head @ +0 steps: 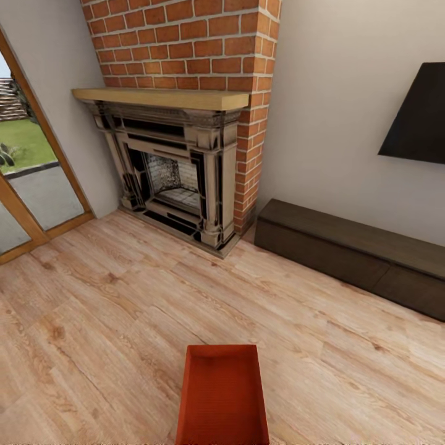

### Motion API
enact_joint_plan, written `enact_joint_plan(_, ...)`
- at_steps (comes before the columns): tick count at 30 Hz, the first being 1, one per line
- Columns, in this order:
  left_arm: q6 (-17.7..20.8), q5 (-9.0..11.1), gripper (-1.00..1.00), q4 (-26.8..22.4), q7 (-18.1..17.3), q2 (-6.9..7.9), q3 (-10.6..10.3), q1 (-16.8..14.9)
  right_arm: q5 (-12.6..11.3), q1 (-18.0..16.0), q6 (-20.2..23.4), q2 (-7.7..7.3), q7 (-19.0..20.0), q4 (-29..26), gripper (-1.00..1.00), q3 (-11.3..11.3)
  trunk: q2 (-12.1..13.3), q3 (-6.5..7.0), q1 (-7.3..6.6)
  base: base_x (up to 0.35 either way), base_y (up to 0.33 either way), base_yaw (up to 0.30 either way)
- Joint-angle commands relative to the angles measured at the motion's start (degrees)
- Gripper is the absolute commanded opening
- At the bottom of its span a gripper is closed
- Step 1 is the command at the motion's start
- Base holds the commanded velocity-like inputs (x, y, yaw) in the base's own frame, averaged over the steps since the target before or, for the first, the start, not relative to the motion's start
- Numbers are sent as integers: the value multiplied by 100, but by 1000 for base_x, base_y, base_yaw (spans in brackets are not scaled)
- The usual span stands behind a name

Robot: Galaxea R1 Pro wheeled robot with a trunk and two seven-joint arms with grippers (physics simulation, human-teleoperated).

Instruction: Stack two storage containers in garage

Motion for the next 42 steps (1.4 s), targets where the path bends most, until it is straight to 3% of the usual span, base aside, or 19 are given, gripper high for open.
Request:
enact_joint_plan(1, -17, 43, 100, 3, 10, -1, -28, -3, -54, -7, -36, 2, -3, 18, 100, 47, -4, -15, 0, 0, 0, 0)
enact_joint_plan(42, -17, 43, 100, 3, 10, -1, -28, -3, -54, -7, -27, -1, -3, 18, 100, 48, -4, -394, 0, 0, 0, 0)
